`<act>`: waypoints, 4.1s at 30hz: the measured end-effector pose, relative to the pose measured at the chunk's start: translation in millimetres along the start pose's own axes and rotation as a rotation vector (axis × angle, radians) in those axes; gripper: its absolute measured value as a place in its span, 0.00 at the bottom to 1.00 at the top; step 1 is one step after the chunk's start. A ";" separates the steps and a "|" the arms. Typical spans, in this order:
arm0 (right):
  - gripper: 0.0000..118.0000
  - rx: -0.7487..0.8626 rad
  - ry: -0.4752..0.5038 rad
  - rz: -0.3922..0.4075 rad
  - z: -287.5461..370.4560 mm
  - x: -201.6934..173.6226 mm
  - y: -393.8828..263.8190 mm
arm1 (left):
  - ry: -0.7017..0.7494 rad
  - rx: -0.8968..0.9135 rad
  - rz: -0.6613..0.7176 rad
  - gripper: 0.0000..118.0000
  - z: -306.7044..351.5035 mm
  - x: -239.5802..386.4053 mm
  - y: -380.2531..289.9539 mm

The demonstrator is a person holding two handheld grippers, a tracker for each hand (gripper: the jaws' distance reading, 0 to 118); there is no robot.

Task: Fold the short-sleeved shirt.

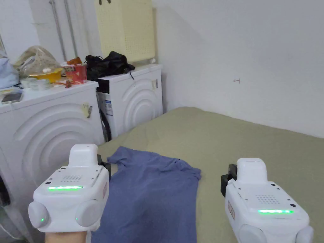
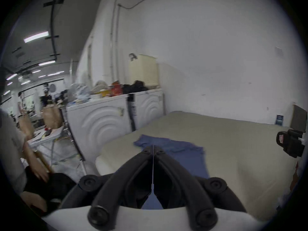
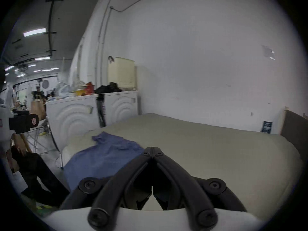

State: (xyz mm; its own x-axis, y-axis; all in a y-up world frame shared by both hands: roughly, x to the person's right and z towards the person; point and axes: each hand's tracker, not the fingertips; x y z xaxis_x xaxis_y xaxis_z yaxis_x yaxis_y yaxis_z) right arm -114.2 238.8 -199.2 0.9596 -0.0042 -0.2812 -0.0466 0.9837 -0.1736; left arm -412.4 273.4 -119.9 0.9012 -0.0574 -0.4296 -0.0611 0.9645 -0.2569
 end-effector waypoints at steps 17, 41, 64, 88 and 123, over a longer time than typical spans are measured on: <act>0.00 -0.048 0.049 0.008 -22.5 -18.7 -12.2 | -0.019 -0.071 -0.006 0.01 -49.7 -7.9 -14.7; 0.00 -0.269 -0.026 -0.003 -117.0 35.0 -110.2 | -0.378 -0.801 -0.159 0.82 -333.8 176.6 -98.0; 0.00 -0.238 -0.252 -0.073 38.5 140.8 -75.4 | -0.368 -0.577 -0.276 0.00 -215.5 219.8 -20.7; 0.00 -0.240 -0.767 -0.128 234.2 324.2 -86.9 | -1.219 -0.559 -0.505 0.00 61.6 643.5 -52.1; 0.00 -0.233 -0.623 -0.155 196.0 272.9 -105.0 | -0.638 -0.199 -0.222 0.00 18.3 282.2 -61.2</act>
State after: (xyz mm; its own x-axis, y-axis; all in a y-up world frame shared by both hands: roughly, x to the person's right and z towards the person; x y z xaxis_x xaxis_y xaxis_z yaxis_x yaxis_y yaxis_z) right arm 207.0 169.6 -72.7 0.9373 0.0307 0.3472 0.1130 0.9155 -0.3861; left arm -146.5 202.9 -209.6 0.9735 -0.0259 0.2274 0.1306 0.8786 -0.4593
